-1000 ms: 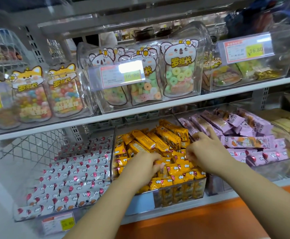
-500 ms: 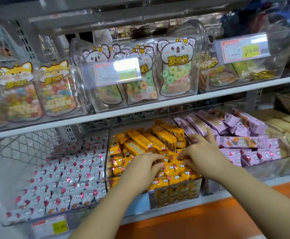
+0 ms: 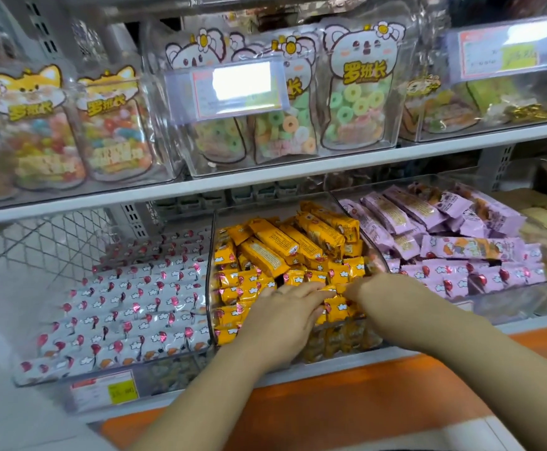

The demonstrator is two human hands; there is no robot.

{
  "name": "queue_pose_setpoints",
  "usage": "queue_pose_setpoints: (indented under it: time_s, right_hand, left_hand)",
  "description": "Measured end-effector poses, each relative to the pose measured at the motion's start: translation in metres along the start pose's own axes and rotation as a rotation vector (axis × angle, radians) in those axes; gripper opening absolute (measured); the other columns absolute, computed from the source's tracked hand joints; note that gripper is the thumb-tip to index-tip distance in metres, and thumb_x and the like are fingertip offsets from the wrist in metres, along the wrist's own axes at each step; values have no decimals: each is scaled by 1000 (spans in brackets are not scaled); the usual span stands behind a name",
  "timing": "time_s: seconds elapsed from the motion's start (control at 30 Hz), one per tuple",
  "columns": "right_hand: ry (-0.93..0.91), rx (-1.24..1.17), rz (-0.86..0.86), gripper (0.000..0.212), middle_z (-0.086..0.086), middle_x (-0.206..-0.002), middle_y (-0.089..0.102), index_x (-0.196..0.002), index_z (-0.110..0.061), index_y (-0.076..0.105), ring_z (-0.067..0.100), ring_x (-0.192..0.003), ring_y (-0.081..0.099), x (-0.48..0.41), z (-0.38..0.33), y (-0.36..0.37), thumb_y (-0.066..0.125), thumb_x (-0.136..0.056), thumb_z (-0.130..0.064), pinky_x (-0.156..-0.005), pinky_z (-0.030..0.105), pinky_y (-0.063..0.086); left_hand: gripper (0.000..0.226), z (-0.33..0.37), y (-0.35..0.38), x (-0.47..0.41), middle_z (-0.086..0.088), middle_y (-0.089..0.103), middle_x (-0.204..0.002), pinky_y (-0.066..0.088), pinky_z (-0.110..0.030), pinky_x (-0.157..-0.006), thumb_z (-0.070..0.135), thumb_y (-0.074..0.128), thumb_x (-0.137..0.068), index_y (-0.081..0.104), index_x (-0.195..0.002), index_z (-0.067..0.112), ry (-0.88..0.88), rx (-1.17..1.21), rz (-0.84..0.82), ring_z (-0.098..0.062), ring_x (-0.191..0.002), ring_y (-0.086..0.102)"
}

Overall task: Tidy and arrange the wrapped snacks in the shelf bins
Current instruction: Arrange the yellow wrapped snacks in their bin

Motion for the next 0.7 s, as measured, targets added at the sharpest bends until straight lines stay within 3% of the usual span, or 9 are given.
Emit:
queue_pose_setpoints:
  time_s: [0.07,0.2,0.33,0.4,0.47,0.53,0.6,0.63,0.7]
  right_hand:
    - [19,19,-26,25,6,-96,56,-98,-18,52,21,-76,44,-4,-3,-1,45,-85,2,-57,28,34]
    - [20,17,-65,25,7,-103,60,-102,-14,58,24,-90,57,-7,-1,2,46,-86,1,-65,28,38]
    - [14,-159,57,19,1,-102,58,-106,-19,57,18,-86,55,-2,0,3,42,-95,-14,-68,29,45]
    - [-33,-165,135,31,0,-125,53,-128,-24,49,18,-108,52,2,-2,1,39,-98,-22,-88,32,46]
    - [-90,-174,140,45,-4,-149,33,-145,-27,30,17,-134,33,6,-11,2,35,-100,-31,-111,35,28]
    - [-136,-218,72,52,-6,-157,15,-149,-29,16,14,-143,14,9,-22,7,24,-100,-42,-119,34,8]
    - [-169,-209,36,71,-3,-159,5,-151,-27,7,16,-146,3,8,-28,17,-1,-86,-55,-114,34,-8]
    - [-172,-205,24,82,-3,-159,2,-151,-26,4,17,-146,2,7,-28,20,-10,-76,-56,-112,35,-9]
    - [-148,-193,29,85,-3,-158,3,-151,-26,6,19,-146,7,5,-25,27,-10,-73,-56,-115,40,2]
  left_hand:
    - [41,0,1,-1,20,21,-154,22,-36,-107,36,24,-103,28,-144,41,-20,22,-5,-12,-137,28]
    - [42,3,-2,3,20,21,-154,16,-35,-109,35,25,-104,27,-145,41,-32,79,-32,-11,-139,23]
    - [44,6,-16,13,18,20,-154,12,-32,-113,36,29,-103,25,-146,39,-31,76,24,-10,-140,21]
    - [44,5,-26,20,17,24,-152,13,-30,-114,37,29,-102,26,-146,37,-47,-1,109,-10,-138,25]
    - [43,-3,-30,29,15,32,-148,11,-32,-115,38,28,-102,29,-145,36,-101,-94,164,-10,-134,33]
    - [40,-18,-30,38,11,51,-135,6,-39,-117,39,34,-100,43,-138,33,-186,-218,168,-11,-121,51]
    - [29,-35,-29,48,7,70,-103,10,-49,-114,40,45,-94,66,-111,29,-243,-323,245,-13,-91,67]
    - [31,-41,-28,51,6,72,-88,15,-52,-113,40,44,-93,71,-97,27,-249,-375,254,-14,-78,68]
    - [44,-48,-21,57,4,71,-77,22,-56,-108,40,33,-94,73,-87,23,-219,-434,233,-17,-72,68]
Point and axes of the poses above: each hand's wrist, its own x-axis away from the middle knuckle, its own y-axis out of the palm, z = x × y, the point moved 1 cm from there along -x, towards the middle knuckle
